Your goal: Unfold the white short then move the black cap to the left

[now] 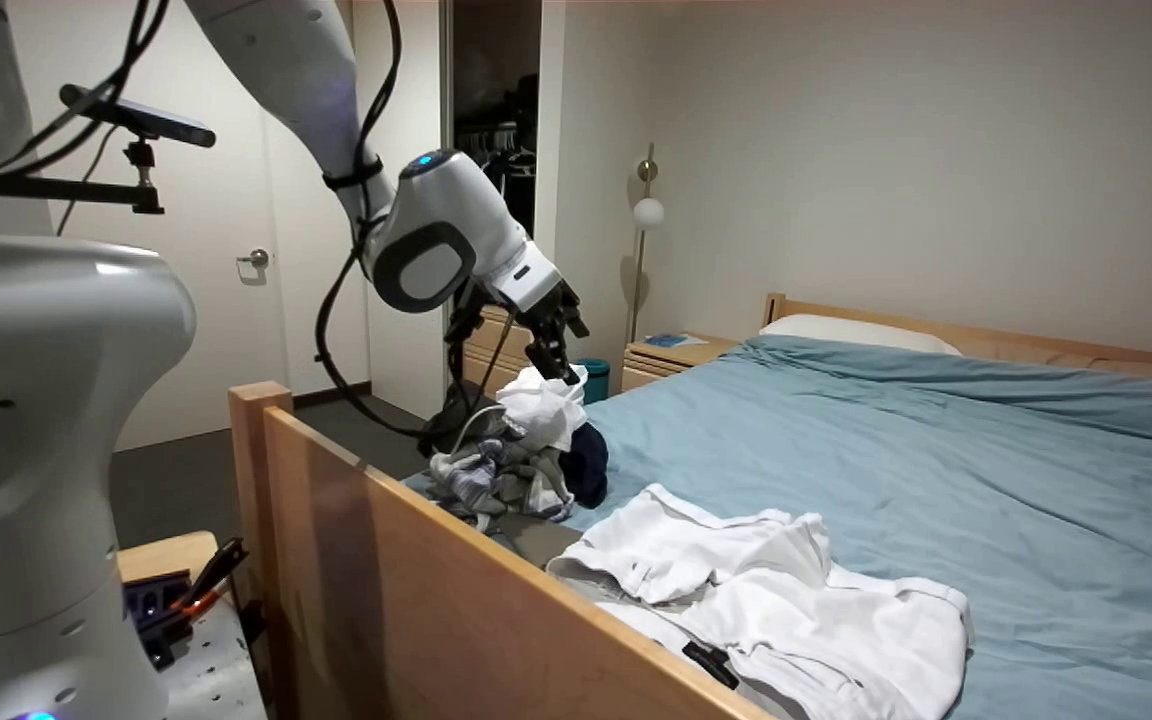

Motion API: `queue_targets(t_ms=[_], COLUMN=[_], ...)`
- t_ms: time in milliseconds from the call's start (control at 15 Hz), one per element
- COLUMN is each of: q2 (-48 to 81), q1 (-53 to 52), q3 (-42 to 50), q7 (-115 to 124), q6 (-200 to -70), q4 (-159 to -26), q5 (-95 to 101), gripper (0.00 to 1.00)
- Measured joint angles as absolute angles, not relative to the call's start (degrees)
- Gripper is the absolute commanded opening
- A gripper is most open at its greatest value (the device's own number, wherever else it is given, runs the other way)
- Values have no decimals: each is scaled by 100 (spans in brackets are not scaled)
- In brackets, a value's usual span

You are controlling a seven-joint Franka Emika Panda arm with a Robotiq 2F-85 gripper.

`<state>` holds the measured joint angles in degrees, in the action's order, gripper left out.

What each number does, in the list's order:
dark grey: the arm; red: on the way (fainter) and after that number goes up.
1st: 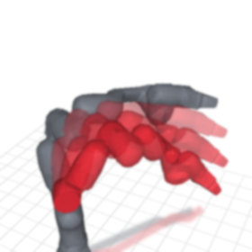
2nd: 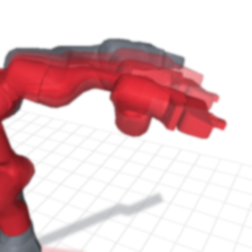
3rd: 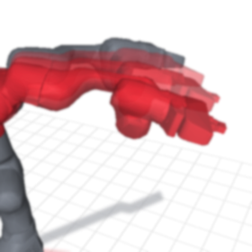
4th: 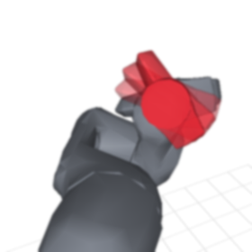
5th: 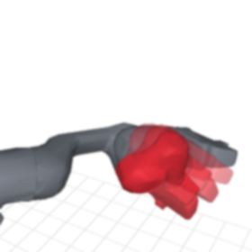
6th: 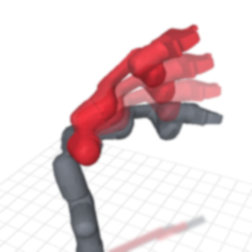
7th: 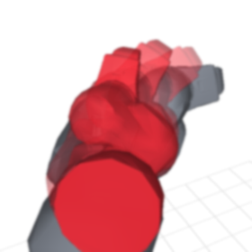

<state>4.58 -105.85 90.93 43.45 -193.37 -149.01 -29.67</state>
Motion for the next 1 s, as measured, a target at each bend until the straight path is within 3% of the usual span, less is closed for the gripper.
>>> queue_targets(t_ms=[400, 600, 1000], q2=[115, -289, -942], q1=[-10597, -9747, -9240], q3=[9087, 8256, 7798], q7=[4208, 3721, 3080], q6=[-19002, -18515, -17313], q4=[-14820, -14788, -14843], q5=[-2356, -2018, -1183], gripper=[100, 100, 100])
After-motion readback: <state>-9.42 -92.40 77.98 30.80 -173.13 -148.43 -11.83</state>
